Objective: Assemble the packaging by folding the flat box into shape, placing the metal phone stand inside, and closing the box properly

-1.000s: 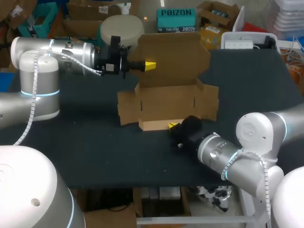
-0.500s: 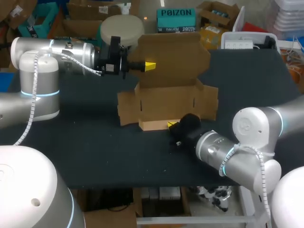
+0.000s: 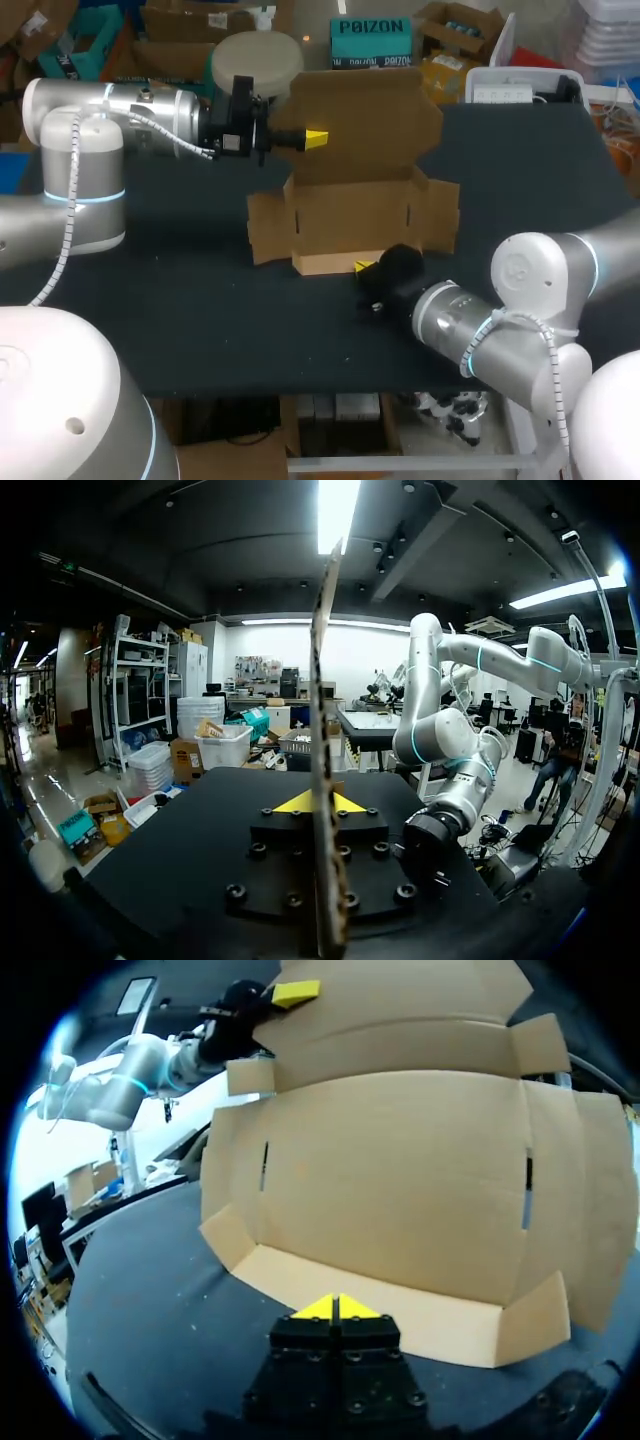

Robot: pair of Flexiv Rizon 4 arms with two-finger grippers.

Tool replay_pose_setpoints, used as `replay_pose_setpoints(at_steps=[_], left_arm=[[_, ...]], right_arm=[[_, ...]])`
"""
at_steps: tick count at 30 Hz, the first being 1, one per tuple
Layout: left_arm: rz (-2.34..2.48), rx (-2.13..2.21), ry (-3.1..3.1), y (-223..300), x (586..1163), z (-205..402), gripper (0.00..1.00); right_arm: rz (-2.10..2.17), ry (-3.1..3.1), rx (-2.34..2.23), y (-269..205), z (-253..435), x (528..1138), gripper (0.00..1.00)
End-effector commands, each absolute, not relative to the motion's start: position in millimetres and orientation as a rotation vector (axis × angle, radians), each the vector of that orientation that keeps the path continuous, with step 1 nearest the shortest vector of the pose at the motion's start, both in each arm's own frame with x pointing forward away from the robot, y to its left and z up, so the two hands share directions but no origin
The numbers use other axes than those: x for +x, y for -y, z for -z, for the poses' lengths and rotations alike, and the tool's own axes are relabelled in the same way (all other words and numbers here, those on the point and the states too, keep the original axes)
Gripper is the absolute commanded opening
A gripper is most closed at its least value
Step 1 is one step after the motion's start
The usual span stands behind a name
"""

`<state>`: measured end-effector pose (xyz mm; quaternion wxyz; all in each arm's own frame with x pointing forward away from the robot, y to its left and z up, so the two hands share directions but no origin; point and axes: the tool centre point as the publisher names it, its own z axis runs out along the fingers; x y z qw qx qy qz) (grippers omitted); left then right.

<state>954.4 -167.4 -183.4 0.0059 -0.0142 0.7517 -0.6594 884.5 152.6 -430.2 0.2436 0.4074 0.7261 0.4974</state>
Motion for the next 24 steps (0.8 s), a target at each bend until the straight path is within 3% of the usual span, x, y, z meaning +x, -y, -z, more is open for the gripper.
replay_pose_setpoints(at_steps=[1, 24], left_arm=[[2.065, -0.042, -2.354, 166.3, 954.4, 184.1, 0.0], [2.065, -0.042, -2.354, 166.3, 954.4, 184.1, 0.0]], right_arm=[[-1.352, -1.977, 1.114, -154.4, 437.2, 887.4, 0.0], [-1.358, -1.969, 1.119, -155.6, 438.9, 892.0, 0.0]])
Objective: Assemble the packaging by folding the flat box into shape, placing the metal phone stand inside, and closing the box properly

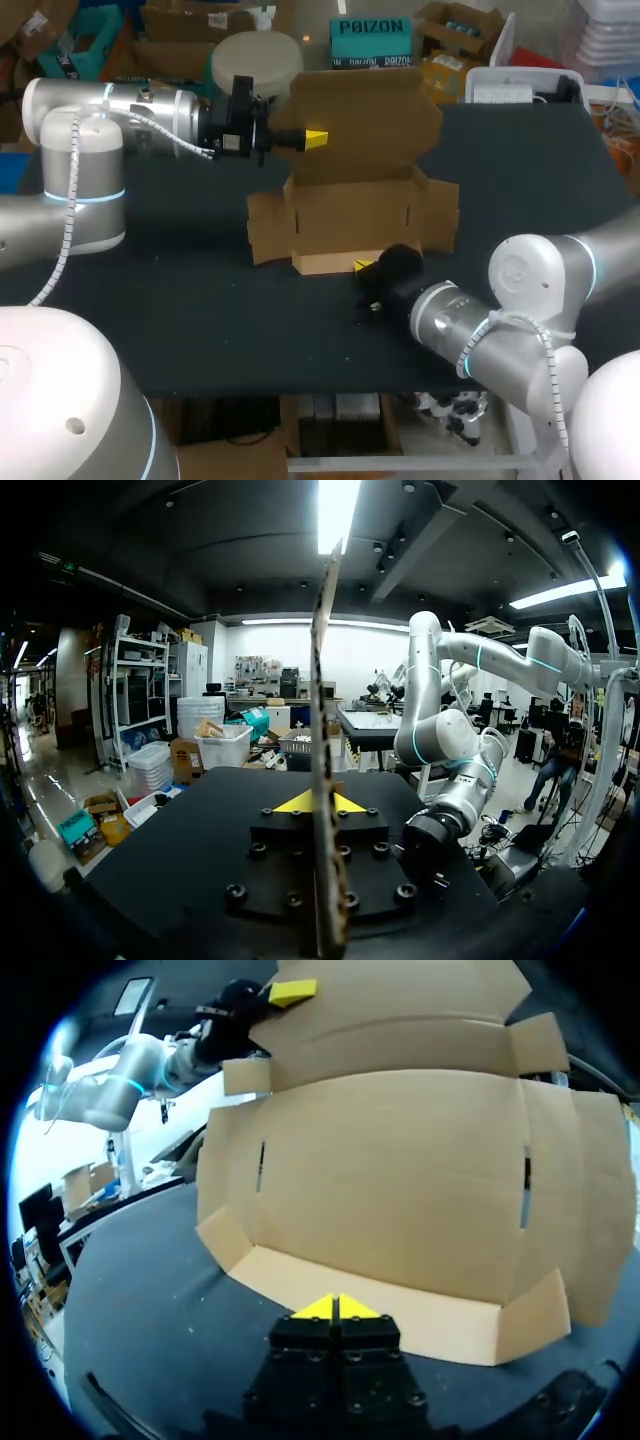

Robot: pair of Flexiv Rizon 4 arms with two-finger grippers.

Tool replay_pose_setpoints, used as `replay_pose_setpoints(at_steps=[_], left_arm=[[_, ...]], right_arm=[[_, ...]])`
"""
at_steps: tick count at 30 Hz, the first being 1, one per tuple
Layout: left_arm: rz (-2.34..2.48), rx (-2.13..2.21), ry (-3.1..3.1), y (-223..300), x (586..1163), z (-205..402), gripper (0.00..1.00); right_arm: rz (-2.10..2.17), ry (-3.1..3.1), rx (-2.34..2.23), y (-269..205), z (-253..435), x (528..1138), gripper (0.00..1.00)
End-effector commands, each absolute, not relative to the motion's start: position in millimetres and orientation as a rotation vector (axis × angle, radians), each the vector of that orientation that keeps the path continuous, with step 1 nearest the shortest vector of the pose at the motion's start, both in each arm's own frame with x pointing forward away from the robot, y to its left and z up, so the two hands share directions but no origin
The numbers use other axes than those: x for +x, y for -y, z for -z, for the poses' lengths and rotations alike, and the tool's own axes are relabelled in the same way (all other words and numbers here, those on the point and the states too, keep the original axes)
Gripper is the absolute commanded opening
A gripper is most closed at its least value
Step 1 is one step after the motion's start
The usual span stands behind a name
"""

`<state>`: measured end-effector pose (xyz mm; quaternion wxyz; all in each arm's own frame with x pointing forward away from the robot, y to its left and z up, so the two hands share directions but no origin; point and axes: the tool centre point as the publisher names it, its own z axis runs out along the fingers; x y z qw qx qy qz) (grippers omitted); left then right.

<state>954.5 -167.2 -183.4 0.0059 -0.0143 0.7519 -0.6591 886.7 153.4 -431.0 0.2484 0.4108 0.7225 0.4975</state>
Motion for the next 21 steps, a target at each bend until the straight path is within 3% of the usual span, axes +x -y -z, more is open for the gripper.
replay_pose_setpoints(at_steps=[1, 21], left_arm=[[2.065, -0.042, -2.354, 166, 954, 184, 0.0], [2.095, -0.037, -2.375, 167, 938, 190, 0.0]], right_arm=[[-1.359, -1.969, 1.119, -156, 439, 892, 0.0], [-1.367, -1.959, 1.126, -154, 436, 890, 0.0]])
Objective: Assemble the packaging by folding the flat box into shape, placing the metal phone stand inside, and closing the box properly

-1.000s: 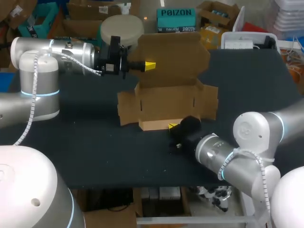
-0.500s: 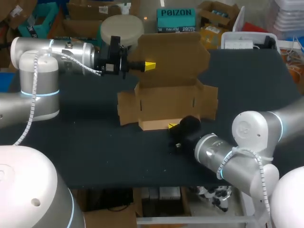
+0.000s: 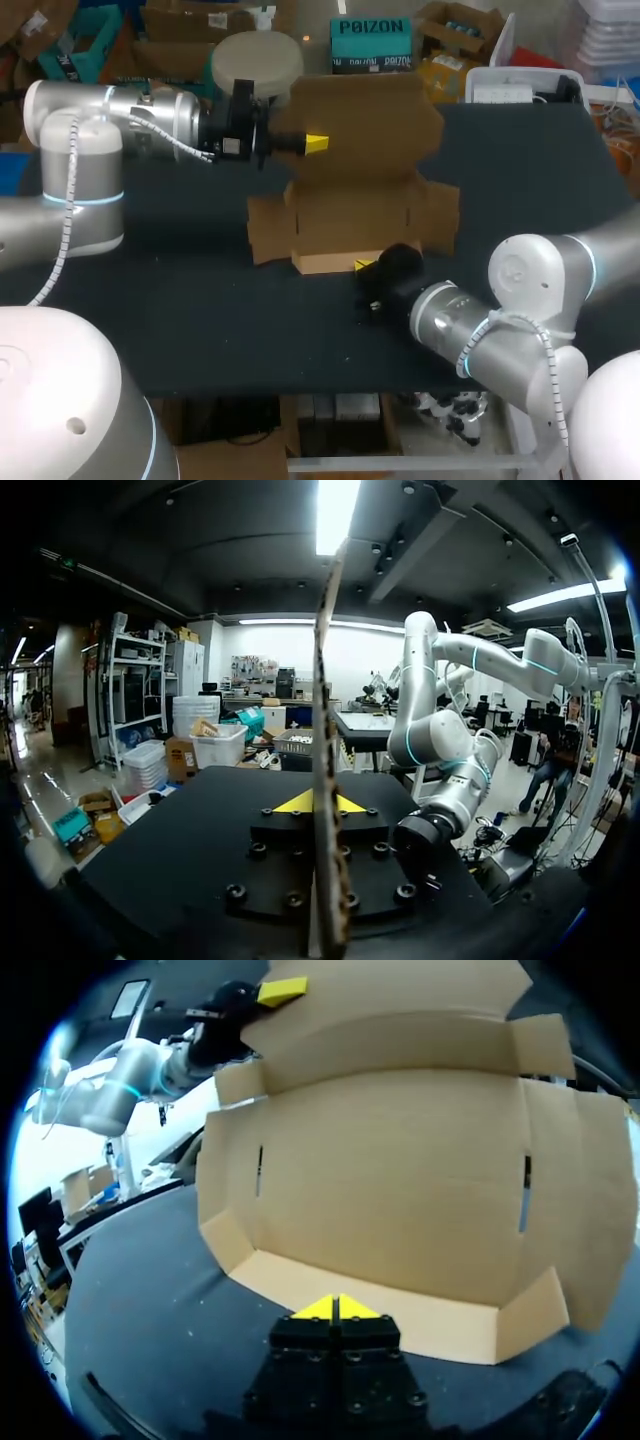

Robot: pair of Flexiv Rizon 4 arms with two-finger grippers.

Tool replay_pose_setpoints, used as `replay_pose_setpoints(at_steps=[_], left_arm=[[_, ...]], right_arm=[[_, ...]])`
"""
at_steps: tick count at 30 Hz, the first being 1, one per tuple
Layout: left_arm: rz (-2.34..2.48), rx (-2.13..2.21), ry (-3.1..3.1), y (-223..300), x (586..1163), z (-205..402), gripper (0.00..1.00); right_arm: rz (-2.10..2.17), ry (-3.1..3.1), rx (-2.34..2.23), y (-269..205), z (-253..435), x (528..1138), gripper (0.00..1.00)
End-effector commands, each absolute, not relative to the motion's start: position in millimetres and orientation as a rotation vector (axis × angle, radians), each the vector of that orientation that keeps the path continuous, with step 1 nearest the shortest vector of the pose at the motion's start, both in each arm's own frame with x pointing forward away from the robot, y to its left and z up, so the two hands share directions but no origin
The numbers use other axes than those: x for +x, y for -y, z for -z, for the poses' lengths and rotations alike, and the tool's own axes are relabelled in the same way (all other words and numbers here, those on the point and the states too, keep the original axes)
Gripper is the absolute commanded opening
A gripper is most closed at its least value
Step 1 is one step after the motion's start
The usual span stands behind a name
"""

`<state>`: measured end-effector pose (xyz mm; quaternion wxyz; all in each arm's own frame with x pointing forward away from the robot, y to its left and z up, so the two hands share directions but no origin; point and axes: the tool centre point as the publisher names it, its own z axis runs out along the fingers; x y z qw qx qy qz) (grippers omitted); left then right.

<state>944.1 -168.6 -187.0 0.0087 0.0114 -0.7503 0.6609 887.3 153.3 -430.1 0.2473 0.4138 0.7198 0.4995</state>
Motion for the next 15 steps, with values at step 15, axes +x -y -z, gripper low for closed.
replay_pose_setpoints(at_steps=[15], left_arm=[[-1.996, 0.112, 2.302, 170, 911, 207, 0.0]], right_arm=[[-1.367, -1.959, 1.126, -154, 436, 890, 0.0]])
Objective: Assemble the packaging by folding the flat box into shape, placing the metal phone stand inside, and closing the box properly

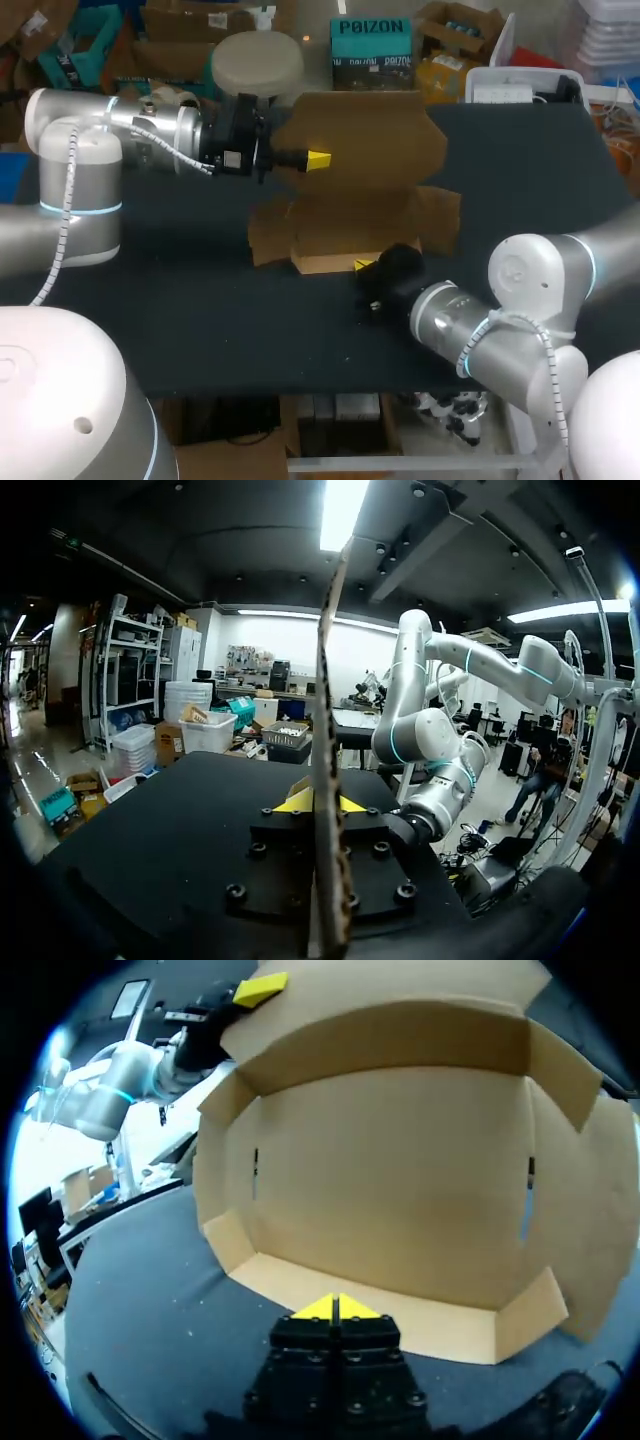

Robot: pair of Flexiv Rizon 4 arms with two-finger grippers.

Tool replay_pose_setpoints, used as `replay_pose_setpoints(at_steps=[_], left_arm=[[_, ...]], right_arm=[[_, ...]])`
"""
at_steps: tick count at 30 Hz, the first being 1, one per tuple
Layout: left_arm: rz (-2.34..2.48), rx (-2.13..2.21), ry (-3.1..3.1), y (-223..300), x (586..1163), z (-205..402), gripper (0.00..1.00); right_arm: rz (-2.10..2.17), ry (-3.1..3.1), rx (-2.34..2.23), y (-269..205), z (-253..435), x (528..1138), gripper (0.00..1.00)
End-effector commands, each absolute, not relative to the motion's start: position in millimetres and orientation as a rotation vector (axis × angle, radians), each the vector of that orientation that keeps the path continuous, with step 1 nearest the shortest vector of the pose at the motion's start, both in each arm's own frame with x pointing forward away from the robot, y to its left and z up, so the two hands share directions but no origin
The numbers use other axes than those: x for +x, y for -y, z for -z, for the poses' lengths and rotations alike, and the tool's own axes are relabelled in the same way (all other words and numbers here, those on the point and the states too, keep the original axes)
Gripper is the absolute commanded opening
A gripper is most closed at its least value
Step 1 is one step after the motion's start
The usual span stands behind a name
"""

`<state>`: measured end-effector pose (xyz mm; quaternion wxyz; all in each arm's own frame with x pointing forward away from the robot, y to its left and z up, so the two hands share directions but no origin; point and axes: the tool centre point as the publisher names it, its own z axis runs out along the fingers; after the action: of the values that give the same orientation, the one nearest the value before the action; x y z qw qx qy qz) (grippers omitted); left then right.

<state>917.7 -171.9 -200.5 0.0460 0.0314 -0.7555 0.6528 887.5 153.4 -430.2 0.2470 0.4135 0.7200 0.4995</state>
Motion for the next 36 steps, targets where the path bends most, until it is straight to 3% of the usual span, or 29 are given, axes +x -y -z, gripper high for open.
replay_pose_setpoints(at_steps=[1, 36], left_arm=[[-1.995, 0.117, 2.301, 170, 909, 208, 0.0], [-1.955, 0.224, 2.241, 169, 884, 238, 0.0]], right_arm=[[-1.367, -1.959, 1.126, -154, 436, 890, 0.0], [-1.367, -1.959, 1.126, -154, 436, 890, 0.0]])
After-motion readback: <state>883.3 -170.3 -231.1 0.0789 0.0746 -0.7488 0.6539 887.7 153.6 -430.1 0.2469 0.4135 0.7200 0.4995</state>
